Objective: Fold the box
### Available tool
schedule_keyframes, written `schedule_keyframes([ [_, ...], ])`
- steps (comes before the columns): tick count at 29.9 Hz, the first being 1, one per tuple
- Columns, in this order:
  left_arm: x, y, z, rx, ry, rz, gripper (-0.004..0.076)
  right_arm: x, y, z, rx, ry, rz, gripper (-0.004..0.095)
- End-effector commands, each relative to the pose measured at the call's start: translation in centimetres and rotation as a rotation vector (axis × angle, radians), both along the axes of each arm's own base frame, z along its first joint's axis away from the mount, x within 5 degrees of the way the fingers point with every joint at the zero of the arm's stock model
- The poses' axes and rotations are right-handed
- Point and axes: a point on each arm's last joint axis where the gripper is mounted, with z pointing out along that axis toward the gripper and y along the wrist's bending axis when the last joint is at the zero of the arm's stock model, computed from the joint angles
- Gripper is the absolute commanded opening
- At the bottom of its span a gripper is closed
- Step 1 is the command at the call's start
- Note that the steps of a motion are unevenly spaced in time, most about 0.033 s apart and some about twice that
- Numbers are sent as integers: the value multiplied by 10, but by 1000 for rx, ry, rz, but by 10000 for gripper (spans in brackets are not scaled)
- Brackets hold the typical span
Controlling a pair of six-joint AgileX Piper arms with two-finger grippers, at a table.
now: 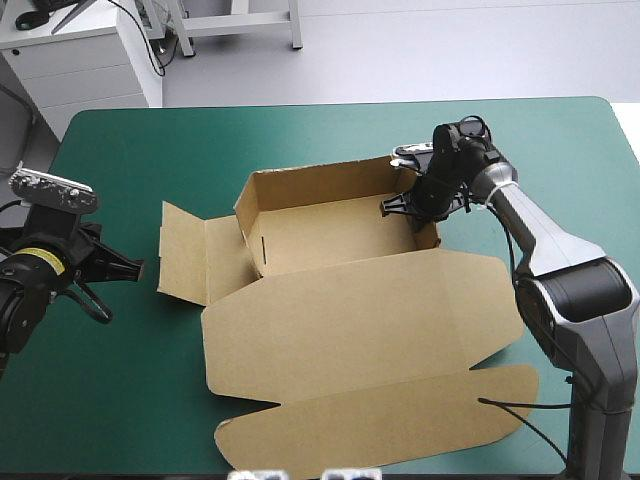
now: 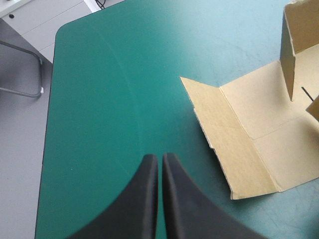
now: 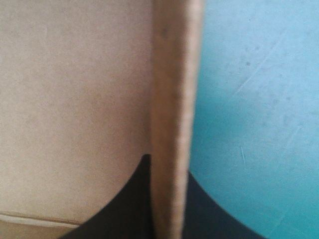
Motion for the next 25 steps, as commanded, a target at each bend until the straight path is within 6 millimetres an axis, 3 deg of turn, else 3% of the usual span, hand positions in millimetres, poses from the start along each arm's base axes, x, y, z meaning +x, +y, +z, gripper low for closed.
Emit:
schedule_keyframes([
  [1, 0, -1, 13, -8, -92, -8, 10, -12, -7, 56, 27, -123, 18, -19],
  [9, 1, 0, 14, -5, -102, -10, 8, -41, -49, 129, 66, -307, -29, -19],
  [16, 1, 0, 15, 3, -111, -10, 8, -86, -79, 192, 167, -481, 1, -19],
  [21, 4, -1, 21, -59, -183, 14, 9, -107, -94, 216, 163, -560, -19, -19],
  [25, 4, 0, 22, -45, -203, 16, 9, -117, -100, 224, 158, -588, -30, -19],
])
